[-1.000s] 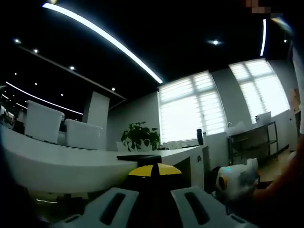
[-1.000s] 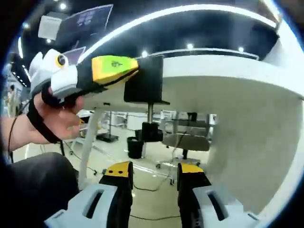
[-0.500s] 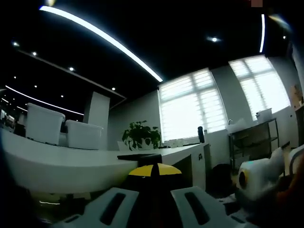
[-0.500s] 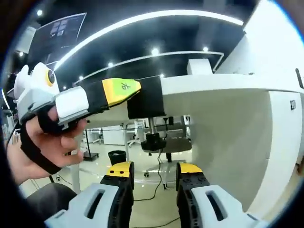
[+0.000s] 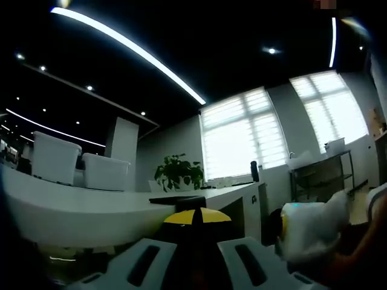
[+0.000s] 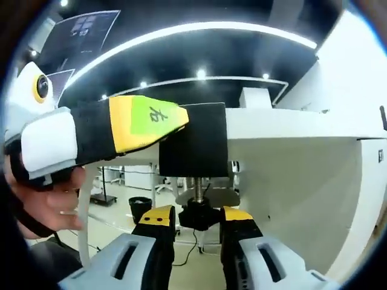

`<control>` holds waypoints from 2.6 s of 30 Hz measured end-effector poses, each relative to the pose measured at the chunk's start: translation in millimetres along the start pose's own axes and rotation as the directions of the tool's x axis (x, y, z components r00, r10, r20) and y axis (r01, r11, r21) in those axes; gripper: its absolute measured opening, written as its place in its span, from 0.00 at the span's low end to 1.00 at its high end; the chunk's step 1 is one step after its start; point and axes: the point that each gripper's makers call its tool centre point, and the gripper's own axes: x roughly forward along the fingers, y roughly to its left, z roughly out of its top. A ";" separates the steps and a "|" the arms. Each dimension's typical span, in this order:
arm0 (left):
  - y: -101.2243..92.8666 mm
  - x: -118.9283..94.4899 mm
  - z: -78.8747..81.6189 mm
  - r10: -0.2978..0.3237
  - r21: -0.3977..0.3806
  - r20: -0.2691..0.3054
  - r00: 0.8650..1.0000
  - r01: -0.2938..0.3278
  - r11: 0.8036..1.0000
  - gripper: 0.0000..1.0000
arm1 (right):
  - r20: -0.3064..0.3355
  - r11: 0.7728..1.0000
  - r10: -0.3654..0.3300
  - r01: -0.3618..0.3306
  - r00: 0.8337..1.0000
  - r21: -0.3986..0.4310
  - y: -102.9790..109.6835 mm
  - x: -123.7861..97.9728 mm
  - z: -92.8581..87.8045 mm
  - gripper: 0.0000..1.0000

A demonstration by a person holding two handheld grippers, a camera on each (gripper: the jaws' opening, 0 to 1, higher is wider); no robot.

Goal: Clamp the fixed fixture on the desktop, loosen the retaining clip, secure it to the edge of the desk, and tighten the retaining clip.

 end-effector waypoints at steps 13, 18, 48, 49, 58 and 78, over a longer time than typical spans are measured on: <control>-0.3 -0.7 0.3 -0.001 0.001 0.000 1.000 0.001 1.000 0.03 | -0.012 0.992 0.121 -0.121 0.993 -0.020 6.8 13.0 -6.0 0.27; -0.2 -0.8 0.3 -0.001 -0.001 -0.001 1.000 0.001 1.000 0.03 | -0.004 0.970 0.240 -0.240 0.971 -0.043 7.1 11.9 -4.8 0.27; -0.8 -0.2 0.6 -0.001 0.002 0.003 1.000 0.001 1.000 0.03 | -0.010 0.928 0.372 -0.371 0.928 0.017 10.9 -11.5 -21.6 0.41; -0.7 -0.3 0.5 0.000 0.001 0.003 1.000 0.000 1.000 0.03 | 0.002 0.940 0.339 -0.338 0.941 0.035 9.9 -11.5 -19.9 0.40; -0.7 -0.1 0.4 0.004 -0.001 0.003 1.000 -0.004 1.000 0.03 | 0.046 0.976 0.217 -0.217 0.975 -0.011 15.0 -12.3 1.4 0.37; -0.7 0.2 0.6 0.000 -0.016 0.012 1.000 0.000 1.000 0.03 | 0.021 0.985 0.171 -0.170 0.985 -0.039 12.8 4.6 2.5 0.26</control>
